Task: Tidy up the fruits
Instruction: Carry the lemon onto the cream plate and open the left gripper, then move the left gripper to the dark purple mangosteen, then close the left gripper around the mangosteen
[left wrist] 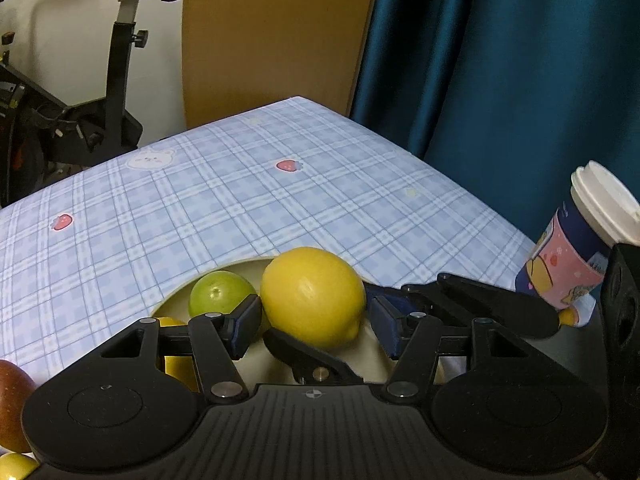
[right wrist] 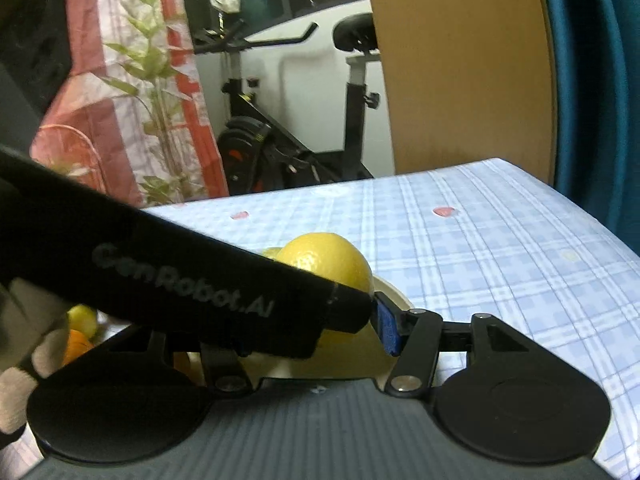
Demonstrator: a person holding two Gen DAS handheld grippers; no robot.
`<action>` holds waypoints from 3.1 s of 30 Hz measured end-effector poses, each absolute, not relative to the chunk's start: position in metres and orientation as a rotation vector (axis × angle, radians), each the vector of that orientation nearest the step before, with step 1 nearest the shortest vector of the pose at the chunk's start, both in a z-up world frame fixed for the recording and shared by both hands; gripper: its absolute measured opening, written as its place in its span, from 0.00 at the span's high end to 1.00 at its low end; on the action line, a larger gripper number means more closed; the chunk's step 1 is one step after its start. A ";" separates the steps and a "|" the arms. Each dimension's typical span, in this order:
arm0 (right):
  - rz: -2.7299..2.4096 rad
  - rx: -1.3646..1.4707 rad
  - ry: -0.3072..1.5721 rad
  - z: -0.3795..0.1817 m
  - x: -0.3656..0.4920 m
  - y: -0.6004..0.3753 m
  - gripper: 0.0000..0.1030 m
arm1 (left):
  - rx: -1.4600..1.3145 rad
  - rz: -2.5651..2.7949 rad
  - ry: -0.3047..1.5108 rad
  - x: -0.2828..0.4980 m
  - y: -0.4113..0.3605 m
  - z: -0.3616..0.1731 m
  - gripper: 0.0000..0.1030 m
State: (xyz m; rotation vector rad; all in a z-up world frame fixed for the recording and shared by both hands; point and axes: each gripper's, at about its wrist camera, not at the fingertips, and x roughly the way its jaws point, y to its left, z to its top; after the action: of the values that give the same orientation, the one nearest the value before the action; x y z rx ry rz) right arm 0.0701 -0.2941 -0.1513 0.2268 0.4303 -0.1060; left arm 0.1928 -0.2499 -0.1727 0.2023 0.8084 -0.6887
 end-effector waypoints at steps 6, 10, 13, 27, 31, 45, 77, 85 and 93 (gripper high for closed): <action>-0.141 0.210 0.455 -0.153 0.071 -0.292 0.43 | 0.194 -0.682 0.807 0.189 -0.245 -0.174 0.42; -0.163 0.208 0.462 -0.154 0.073 -0.292 0.42 | 0.187 -0.674 0.792 0.187 -0.241 -0.170 0.42; -0.165 0.213 0.415 -0.151 0.067 -0.292 0.35 | 0.174 -0.669 0.772 0.183 -0.235 -0.162 0.42; -0.157 0.254 0.255 -0.135 0.032 -0.282 0.31 | 0.071 -0.609 0.673 0.167 -0.128 -0.095 0.42; -0.129 0.277 0.241 -0.127 0.028 -0.271 0.31 | 0.047 -0.524 0.648 0.165 -0.071 -0.076 0.41; 0.150 0.163 0.327 -0.113 0.070 -0.174 0.31 | -0.110 -0.403 0.729 0.157 0.036 -0.113 0.41; 0.408 -0.214 0.632 -0.148 0.190 -0.051 0.37 | -0.307 -0.481 0.733 0.154 0.063 -0.164 0.33; 0.428 -0.190 0.624 -0.150 0.184 -0.047 0.39 | -0.228 -0.479 0.783 0.157 0.047 -0.178 0.33; 0.423 -0.166 0.603 -0.152 0.179 -0.048 0.39 | -0.215 -0.446 0.798 0.153 0.048 -0.184 0.38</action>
State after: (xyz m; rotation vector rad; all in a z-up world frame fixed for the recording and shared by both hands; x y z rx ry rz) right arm 0.1789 -0.0479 -0.1516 -0.1657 0.6027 0.4226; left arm 0.1530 0.0476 -0.1839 -0.2151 0.7977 -0.4462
